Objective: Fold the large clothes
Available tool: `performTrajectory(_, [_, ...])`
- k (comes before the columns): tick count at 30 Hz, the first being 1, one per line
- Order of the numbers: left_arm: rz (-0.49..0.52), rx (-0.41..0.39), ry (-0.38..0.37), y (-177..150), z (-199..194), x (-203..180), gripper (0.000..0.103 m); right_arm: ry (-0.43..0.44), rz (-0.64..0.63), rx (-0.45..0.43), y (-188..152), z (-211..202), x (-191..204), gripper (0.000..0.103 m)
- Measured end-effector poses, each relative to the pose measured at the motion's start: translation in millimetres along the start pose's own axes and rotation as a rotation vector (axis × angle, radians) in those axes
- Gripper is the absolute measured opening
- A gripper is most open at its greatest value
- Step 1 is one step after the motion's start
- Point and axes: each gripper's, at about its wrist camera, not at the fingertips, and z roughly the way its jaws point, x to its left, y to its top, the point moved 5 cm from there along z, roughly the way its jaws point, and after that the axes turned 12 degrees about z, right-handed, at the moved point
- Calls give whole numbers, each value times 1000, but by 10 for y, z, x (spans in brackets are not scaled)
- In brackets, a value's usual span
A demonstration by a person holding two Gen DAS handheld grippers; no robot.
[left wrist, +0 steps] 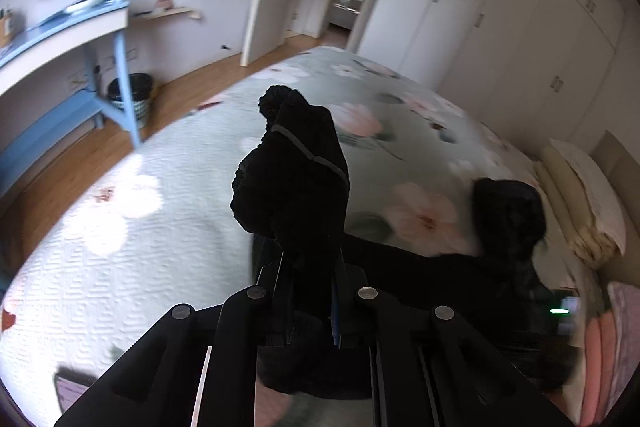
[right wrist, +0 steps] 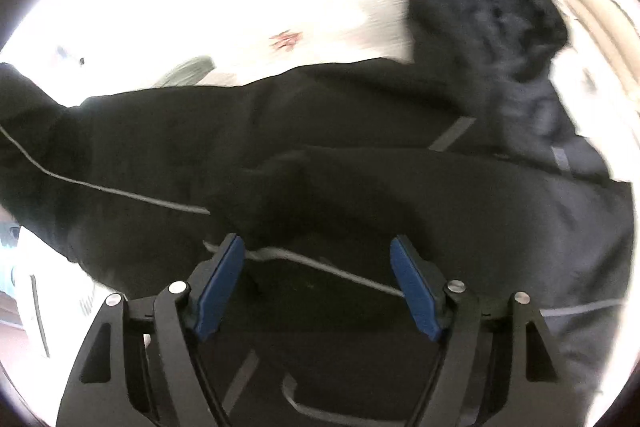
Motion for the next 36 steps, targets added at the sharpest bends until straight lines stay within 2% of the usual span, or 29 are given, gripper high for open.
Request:
performTrajectory(2, [-5, 4, -23, -30, 6, -182, 13, -36, -10, 80, -104, 317, 54, 78])
performTrajectory(4, [-7, 2, -39, -56, -5, -336, 13, -18, 18, 72, -108, 356, 37, 80])
performTrajectory(8, [-7, -8, -38, -160, -46, -668, 13, -1, -14, 97, -116, 300, 20, 80])
performTrajectory(11, [20, -18, -39, -210, -113, -969, 13, 55, -11, 101, -88, 26, -80, 75])
performTrajectory(14, [75, -26, -55, -229, -180, -1328, 13, 114, 7, 45, -76, -448, -323, 76])
performTrajectory(16, [106, -27, -73, -236, -209, -1563, 12, 92, 7, 13, -105, -738, -624, 76])
performTrajectory(21, [185, -20, -183, -275, -196, -2407, 13, 23, 24, -5, -226, -1150, -1263, 76])
performTrajectory(25, [274, 0, -275, -361, -96, -3241, 13, -53, 27, -30, -288, -1381, -1819, 76])
performTrajectory(28, [305, 23, -341, -473, 5, -3745, 13, -82, 64, -37, -371, -1504, -2204, 76])
performTrajectory(31, [377, 50, -359, -744, 202, -4266, 13, -94, 127, -30, -456, -1561, -2579, 76])
performTrajectory(33, [428, 106, -350, -1033, 477, -4581, 13, -105, 157, -19, -537, -1557, -2813, 76])
performTrajectory(36, [456, 200, -378, -1466, 802, -4865, 14, -126, 189, -2, -649, -1486, -3081, 76])
